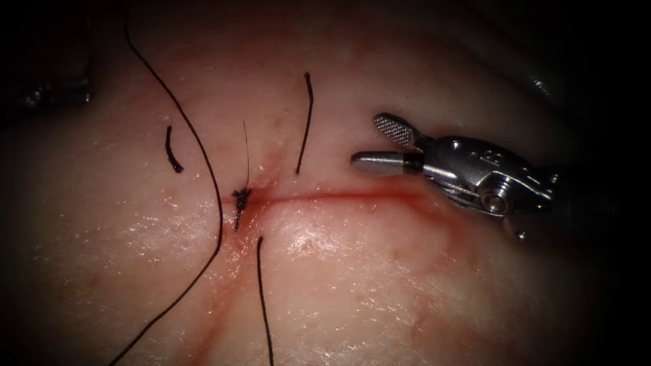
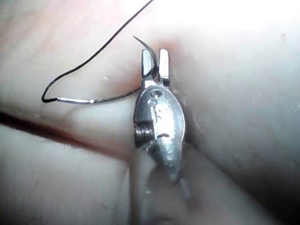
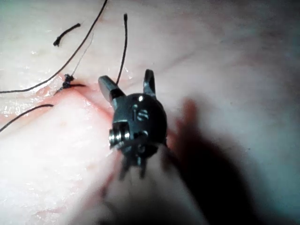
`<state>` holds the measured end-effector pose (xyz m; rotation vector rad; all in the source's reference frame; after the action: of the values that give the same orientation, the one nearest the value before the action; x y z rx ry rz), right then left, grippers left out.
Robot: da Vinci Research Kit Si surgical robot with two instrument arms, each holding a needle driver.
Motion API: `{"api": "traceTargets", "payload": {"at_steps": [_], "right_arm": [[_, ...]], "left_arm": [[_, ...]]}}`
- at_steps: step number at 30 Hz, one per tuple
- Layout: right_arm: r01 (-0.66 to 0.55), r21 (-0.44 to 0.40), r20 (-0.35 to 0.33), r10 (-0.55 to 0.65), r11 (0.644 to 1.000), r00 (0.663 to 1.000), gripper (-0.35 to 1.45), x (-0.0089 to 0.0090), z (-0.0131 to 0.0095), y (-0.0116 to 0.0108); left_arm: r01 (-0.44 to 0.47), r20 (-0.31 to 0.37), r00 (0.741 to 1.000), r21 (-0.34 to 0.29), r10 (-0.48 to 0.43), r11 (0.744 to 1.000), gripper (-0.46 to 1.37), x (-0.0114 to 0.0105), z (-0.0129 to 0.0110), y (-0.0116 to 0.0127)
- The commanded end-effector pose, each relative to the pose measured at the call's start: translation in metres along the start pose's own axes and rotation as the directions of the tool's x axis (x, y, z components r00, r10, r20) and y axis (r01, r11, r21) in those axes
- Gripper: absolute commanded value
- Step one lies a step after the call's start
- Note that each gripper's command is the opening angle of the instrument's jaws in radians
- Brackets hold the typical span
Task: Wound Closure
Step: Set down the needle from the left tool
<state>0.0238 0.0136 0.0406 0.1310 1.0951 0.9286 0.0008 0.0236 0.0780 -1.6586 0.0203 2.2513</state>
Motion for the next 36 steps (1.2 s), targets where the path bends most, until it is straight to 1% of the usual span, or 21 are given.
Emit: {"api": "traceTargets", "payload": {"at_steps": [1,4,5,6,9,10,13,15,18,19,20,23,24,26,27,29,31,34,36], "right_arm": [[0.002,0.005,0.003,-0.002,1.000,1.000,1.16,0.0000,-0.0001,0.0000],[0.003,0.008,0.006,-0.003,1.000,1.000,1.15,-0.0002,-0.0005,0.0001],[0.004,0.008,0.006,-0.004,1.000,1.000,1.15,-0.0002,-0.0006,0.0001],[0.004,0.008,0.006,-0.004,1.000,1.000,1.14,-0.0003,-0.0006,0.0001],[0.006,0.009,0.008,-0.007,1.000,1.000,1.12,-0.0005,-0.0007,0.0000],[0.008,0.009,0.007,-0.008,1.000,1.000,1.12,-0.0007,-0.0007,0.0000],[0.010,0.007,0.005,-0.010,1.000,1.000,1.13,-0.0010,-0.0004,-0.0001],[0.012,0.006,0.004,-0.012,1.000,1.000,1.13,-0.0012,-0.0003,-0.0002],[0.013,0.007,0.007,-0.013,1.000,1.000,1.14,-0.0014,-0.0003,-0.0003],[0.013,0.007,0.007,-0.013,1.000,1.000,1.14,-0.0014,-0.0003,-0.0003],[0.013,0.007,0.006,-0.013,1.000,1.000,1.14,-0.0014,-0.0003,-0.0003],[0.014,0.007,0.006,-0.014,1.000,1.000,1.15,-0.0014,-0.0004,-0.0003],[0.014,0.007,0.006,-0.014,1.000,1.000,1.14,-0.0014,-0.0004,-0.0003],[0.014,0.007,0.006,-0.014,1.000,1.000,1.15,-0.0014,-0.0004,-0.0003],[0.014,0.007,0.006,-0.014,1.000,1.000,1.15,-0.0014,-0.0004,-0.0003],[0.014,0.007,0.006,-0.014,1.000,1.000,1.15,-0.0014,-0.0004,-0.0004],[0.014,0.007,0.006,-0.014,1.000,1.000,1.15,-0.0014,-0.0004,-0.0004],[0.014,0.006,0.006,-0.014,1.000,1.000,1.15,-0.0014,-0.0004,-0.0004],[0.014,0.006,0.006,-0.014,1.000,1.000,1.15,-0.0014,-0.0004,-0.0004]], "left_arm": [[-0.013,0.047,0.999,-0.047,0.015,0.999,-0.35,-0.0004,0.0009,0.0007],[-0.024,0.145,0.989,-0.110,0.040,0.994,-0.35,-0.0009,0.0015,0.0018],[-0.036,0.164,0.985,-0.115,0.055,0.993,-0.35,-0.0008,0.0015,0.0018],[-0.053,0.178,0.981,-0.103,0.071,0.993,-0.35,-0.0005,0.0013,0.0017],[-0.079,0.200,0.975,-0.084,0.095,0.993,-0.35,0.0007,0.0006,0.0010],[-0.084,0.206,0.973,-0.081,0.099,0.993,-0.35,0.0013,0.0003,0.0006],[-0.099,0.212,0.970,-0.089,0.116,0.991,-0.35,0.0031,-0.0002,-0.0004],[-0.107,0.221,0.967,-0.084,0.124,0.991,-0.35,0.0040,-0.0004,-0.0009],[-0.118,0.232,0.963,-0.077,0.133,0.990,-0.35,0.0063,-0.0009,-0.0021],[-0.120,0.234,0.963,-0.078,0.135,0.990,-0.35,0.0067,-0.0010,-0.0023],[-0.121,0.233,0.963,-0.083,0.137,0.989,-0.35,0.0076,-0.0012,-0.0028],[-0.127,0.232,0.962,-0.092,0.145,0.988,-0.35,0.0090,-0.0015,-0.0033],[-0.131,0.240,0.959,-0.098,0.151,0.987,-0.35,0.0093,-0.0015,-0.0034],[-0.142,0.277,0.945,-0.136,0.175,0.980,-0.35,0.0104,-0.0014,-0.0033],[-0.142,0.291,0.940,-0.143,0.178,0.980,-0.35,0.0106,-0.0014,-0.0032],[-0.164,0.339,0.916,-0.169,0.213,0.972,-0.35,0.0115,-0.0013,-0.0028],[-0.193,0.397,0.880,-0.205,0.261,0.960,-0.35,0.0123,-0.0012,-0.0022],[-0.239,0.514,0.781,-0.279,0.355,0.930,-0.35,0.0141,-0.0009,-0.0006],[-0.250,0.545,0.746,-0.303,0.382,0.920,-0.35,0.0148,-0.0008,-0.0001]]}}
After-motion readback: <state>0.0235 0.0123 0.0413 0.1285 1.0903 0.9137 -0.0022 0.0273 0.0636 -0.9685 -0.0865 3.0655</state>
